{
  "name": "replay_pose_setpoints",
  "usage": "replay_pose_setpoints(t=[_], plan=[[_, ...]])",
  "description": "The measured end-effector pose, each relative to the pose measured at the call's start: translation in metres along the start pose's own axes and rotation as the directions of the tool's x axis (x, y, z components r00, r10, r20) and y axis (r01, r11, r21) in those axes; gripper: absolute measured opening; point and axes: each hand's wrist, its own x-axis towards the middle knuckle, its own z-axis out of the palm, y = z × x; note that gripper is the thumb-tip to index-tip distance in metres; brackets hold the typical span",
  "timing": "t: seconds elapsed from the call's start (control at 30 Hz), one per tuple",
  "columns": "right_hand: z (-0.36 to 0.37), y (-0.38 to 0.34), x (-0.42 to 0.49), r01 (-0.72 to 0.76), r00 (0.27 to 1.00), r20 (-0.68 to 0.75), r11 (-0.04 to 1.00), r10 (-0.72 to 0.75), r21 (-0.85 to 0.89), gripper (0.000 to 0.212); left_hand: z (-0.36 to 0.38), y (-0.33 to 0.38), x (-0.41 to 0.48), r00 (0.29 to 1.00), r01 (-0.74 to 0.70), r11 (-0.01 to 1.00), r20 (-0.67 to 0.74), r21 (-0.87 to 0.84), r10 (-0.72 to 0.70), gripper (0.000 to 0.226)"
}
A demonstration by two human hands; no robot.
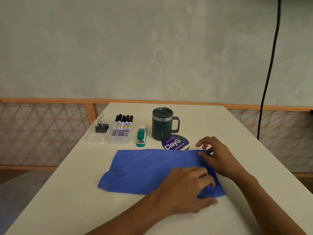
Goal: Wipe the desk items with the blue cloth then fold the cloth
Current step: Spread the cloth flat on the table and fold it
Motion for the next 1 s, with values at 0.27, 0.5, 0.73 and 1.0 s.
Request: replay_pose_setpoints(t=[0.27,0.5,0.73,1.0], plan=[[-0.006,-0.014,-0.002,-0.129,0.991,0.094,0.848,0.094,0.514,0.031,0.026,-0.007,0.019,0.994,-0.019,0.992,-0.104,0.128,0.033,0.025],[-0.022,-0.025,0.002,-0.237,0.971,0.219,0.537,0.098,0.810,0.042,-0.047,-0.040,0.014,0.885,0.212,0.704,-0.173,-0.678,-0.432,0.024],[-0.033,-0.068,0.002,0.004,0.995,-0.085,0.865,0.045,0.502,0.012,-0.116,-0.079,-0.007,0.748,0.137,0.660,-0.361,-0.738,-0.558,0.024],[-0.047,-0.130,0.036,0.197,0.970,-0.241,0.723,-0.043,0.663,0.019,-0.167,-0.089,0.000,0.653,0.093,0.690,-0.479,-0.718,-0.586,0.032]])
